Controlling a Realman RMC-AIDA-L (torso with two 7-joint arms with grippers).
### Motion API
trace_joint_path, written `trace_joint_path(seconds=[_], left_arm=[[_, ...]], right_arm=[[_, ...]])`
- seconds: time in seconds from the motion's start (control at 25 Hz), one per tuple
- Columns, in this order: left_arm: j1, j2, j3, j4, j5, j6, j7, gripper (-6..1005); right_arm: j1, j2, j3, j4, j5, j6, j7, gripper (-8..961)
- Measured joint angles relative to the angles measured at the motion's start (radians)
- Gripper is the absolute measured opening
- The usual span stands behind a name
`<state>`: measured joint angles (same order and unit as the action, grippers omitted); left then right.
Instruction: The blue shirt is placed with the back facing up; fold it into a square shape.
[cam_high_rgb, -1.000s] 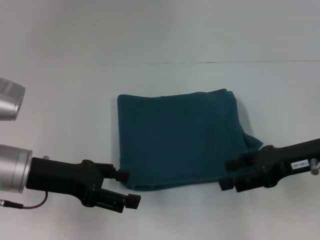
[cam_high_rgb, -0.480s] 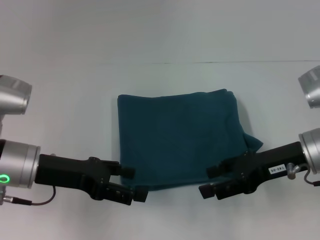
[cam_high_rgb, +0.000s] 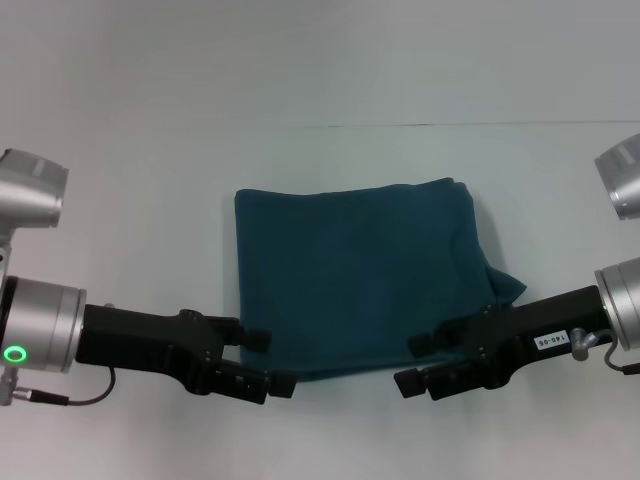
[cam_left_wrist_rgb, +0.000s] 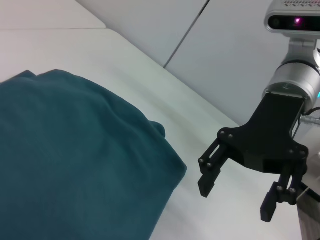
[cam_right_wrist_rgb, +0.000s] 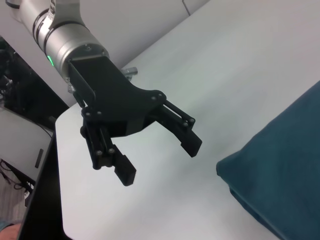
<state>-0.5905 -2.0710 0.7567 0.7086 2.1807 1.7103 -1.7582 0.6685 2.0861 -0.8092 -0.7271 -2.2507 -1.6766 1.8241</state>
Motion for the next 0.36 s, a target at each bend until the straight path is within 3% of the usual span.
trace_joint_path(seconds=[0.36], left_arm=[[0.008,-0.004,0.009,0.004,0.008,-0.009,0.08,934]], right_arm=[[0.003,-0.001,0.003,0.0,0.002,-0.004,0.0,761]])
